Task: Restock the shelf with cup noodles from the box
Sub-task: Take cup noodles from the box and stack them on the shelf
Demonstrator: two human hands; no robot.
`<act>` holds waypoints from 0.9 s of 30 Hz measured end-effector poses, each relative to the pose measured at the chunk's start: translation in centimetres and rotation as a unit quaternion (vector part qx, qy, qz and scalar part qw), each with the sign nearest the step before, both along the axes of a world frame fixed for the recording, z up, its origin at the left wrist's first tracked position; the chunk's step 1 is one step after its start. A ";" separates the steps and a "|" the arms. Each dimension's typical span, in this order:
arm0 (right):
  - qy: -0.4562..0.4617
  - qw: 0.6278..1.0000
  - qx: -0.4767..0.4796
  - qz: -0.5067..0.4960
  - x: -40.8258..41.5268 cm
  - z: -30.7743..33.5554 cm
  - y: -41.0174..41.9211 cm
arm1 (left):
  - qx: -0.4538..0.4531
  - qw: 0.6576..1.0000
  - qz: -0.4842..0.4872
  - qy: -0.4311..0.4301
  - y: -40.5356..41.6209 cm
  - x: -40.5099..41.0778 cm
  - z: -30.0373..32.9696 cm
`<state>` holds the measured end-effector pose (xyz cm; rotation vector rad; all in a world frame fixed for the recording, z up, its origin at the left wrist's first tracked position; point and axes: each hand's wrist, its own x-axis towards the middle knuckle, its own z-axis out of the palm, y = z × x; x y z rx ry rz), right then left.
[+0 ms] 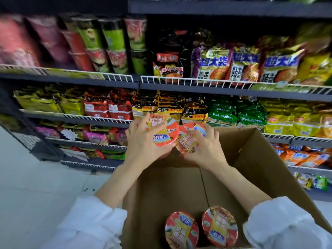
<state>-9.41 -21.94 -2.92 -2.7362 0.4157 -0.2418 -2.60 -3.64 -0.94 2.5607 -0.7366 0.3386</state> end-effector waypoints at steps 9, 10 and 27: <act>-0.105 0.994 0.015 -0.012 4.5 7.5 15.5 | -0.070 0.991 0.030 -0.107 14.7 3.4 8.0; -0.103 0.994 0.020 -0.006 5.4 7.7 17.1 | -0.068 0.991 0.039 -0.112 16.3 3.8 8.4; -0.222 0.969 0.100 0.030 31.9 11.5 32.5 | -0.113 0.976 0.160 -0.090 33.6 28.5 9.6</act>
